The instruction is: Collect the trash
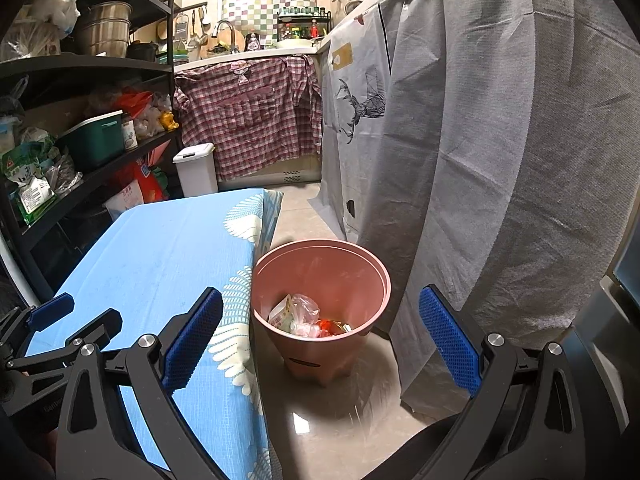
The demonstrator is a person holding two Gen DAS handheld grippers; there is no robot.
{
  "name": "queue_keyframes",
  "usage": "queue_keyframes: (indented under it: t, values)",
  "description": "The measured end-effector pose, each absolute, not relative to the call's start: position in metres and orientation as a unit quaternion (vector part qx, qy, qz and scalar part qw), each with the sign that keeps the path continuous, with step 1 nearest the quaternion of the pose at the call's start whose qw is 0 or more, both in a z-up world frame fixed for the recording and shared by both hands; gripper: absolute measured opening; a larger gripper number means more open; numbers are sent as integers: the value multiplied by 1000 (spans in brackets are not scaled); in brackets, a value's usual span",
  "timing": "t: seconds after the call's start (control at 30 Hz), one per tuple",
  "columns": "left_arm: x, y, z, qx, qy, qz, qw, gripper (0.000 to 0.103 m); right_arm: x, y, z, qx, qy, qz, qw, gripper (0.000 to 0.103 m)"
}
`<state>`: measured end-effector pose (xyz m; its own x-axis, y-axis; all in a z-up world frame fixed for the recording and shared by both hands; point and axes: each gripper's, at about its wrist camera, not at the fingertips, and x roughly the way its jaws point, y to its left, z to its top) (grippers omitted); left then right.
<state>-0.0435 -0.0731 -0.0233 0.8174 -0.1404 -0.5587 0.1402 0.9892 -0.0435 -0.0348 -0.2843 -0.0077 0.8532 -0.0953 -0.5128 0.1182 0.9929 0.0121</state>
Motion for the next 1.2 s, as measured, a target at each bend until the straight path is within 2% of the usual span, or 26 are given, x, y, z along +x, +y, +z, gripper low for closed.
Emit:
queue_keyframes:
  t: [1.2]
  values:
    - [-44, -75, -21, 4, 288, -77, 954, 76, -35, -284, -10, 22, 264, -56, 963, 97]
